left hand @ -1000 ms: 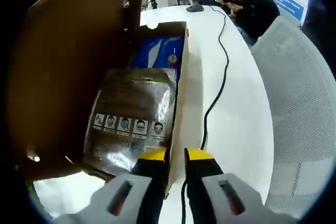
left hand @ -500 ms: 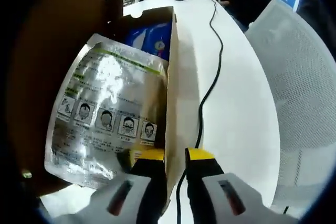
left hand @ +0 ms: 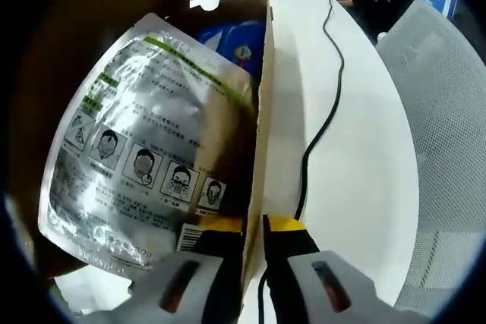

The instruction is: Operate the shoe box by opening the lid, removing the specified soft item, and placing it in the target area until the item is outside and the box remains undamaged.

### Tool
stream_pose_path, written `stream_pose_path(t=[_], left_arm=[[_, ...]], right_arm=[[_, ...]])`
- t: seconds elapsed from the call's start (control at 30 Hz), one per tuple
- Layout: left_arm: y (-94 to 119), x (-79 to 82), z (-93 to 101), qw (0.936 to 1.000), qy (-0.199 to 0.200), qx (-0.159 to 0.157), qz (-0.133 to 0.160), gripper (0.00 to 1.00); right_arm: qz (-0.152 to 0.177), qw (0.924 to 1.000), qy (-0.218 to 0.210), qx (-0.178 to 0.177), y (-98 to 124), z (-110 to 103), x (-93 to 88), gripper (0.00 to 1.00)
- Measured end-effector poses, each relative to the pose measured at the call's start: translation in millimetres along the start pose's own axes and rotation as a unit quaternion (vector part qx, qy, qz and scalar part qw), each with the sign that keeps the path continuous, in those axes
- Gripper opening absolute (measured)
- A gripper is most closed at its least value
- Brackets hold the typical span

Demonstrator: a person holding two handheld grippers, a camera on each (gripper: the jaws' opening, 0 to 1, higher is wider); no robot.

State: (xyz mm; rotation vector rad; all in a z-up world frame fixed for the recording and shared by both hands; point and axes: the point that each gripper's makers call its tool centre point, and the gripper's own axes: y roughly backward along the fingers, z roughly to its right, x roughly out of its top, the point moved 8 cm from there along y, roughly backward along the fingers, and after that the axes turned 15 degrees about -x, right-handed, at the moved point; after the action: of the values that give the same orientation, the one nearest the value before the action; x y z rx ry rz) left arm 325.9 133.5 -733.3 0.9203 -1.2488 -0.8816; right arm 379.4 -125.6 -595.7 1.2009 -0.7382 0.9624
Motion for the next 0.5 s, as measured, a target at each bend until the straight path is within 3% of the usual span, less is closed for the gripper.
stream_pose_path(t=[0.13,0.2,0.23,0.3,0.5], left_arm=[[-7.0,-2.6,-0.6,0.9999,-0.004,-0.01,0.006,0.06],[-9.3,-4.5,0.4,0.9991,-0.036,-0.013,0.018,0.07],[-8.8,-5.7,-0.1,0.9996,-0.024,0.0,0.015,0.04],[-8.0,-4.7,-0.4,0.9996,-0.024,-0.007,0.013,0.04],[-9.4,-4.3,-1.6,0.9994,-0.027,-0.013,0.015,0.04]], right_arm=[[-0.001,1.0,0.008,0.001,0.6,0.0,-0.3,0.03],[0.011,0.9997,0.021,-0.001,1.5,-0.1,1.3,0.02],[0.011,0.9998,0.018,-0.001,2.3,-0.5,1.5,0.02],[0.006,1.0,-0.004,-0.001,2.6,0.1,1.7,0.02],[0.011,0.9999,-0.004,-0.009,2.4,-2.7,1.2,0.03]])
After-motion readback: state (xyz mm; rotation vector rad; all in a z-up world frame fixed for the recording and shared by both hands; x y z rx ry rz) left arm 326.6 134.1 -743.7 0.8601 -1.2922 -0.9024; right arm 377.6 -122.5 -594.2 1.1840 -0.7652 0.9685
